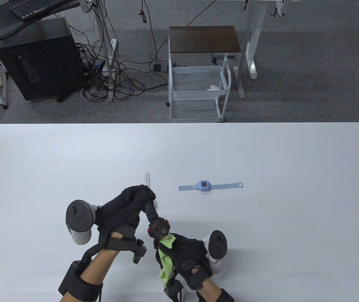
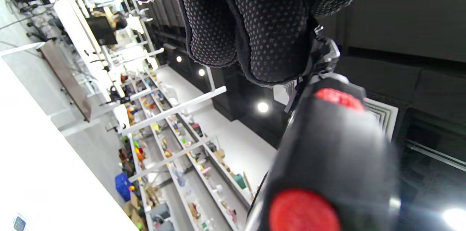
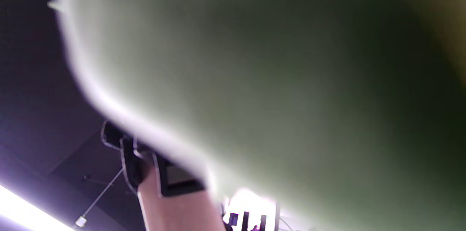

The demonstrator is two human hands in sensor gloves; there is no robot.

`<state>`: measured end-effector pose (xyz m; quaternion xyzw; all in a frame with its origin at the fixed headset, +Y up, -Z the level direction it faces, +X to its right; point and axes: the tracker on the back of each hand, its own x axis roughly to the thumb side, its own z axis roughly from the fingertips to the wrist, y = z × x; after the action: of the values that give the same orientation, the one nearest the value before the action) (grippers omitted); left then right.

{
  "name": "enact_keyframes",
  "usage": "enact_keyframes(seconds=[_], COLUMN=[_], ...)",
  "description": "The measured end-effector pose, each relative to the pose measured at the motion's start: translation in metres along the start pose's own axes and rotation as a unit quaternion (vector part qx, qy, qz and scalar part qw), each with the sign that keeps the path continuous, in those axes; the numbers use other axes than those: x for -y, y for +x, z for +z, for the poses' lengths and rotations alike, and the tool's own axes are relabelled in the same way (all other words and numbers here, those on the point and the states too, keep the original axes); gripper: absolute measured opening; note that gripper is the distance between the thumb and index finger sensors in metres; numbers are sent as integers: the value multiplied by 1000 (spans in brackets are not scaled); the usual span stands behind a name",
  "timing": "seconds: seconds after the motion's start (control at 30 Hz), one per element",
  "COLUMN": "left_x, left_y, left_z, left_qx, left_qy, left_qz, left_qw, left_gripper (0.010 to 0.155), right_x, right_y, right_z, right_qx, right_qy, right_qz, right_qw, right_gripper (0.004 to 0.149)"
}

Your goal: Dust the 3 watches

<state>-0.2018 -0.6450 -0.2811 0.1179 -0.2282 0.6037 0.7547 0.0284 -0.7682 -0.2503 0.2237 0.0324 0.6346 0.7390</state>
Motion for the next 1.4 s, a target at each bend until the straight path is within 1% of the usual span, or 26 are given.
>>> enact_keyframes(seconds=[0.07,0.13,0.23,0.4,0.5,0.57,0.6,0.8,0.87,0.93,1.13,1.27,1.4], left_x=[-1,-2,-4,-7,-8,-8,-8,-8,-10,-13,-14,-16,-21], left_y=[0,-1,-3,-1,0,0,0,-1,0,1,0,1,1], left_z=[0,0,-1,-1,-1,-1,-1,-1,-1,-1,-1,-1,-1], left_qx=[-1,-2,-5,-2,0,0,0,-2,0,-1,-1,0,0], left_qy=[2,4,7,8,11,12,13,14,20,20,26,30,39], left_qz=[1,1,7,17,14,14,14,24,32,32,36,41,59], left_qw=[1000,1000,1000,1000,1000,1000,1000,1000,999,999,999,999,997], left_gripper=[44,44,44,44,44,44,43,44,44,44,44,44,44], right_x=[-1,-2,-3,1,1,0,0,-1,1,1,-2,-3,-2], right_y=[2,3,3,1,2,4,5,1,-2,-3,1,1,1], right_z=[0,0,0,1,1,0,0,0,1,2,1,1,1], right_qx=[5,6,6,-14,-12,-1,1,-7,-21,-19,-3,-1,-12], right_qy=[2,17,9,-11,-9,1,14,14,8,-1,22,19,11], right_qz=[13,17,20,34,50,65,70,65,68,68,83,74,88], right_qw=[1000,1000,1000,999,999,998,997,998,997,997,996,997,996], right_gripper=[46,46,46,45,45,43,43,43,43,44,42,42,44])
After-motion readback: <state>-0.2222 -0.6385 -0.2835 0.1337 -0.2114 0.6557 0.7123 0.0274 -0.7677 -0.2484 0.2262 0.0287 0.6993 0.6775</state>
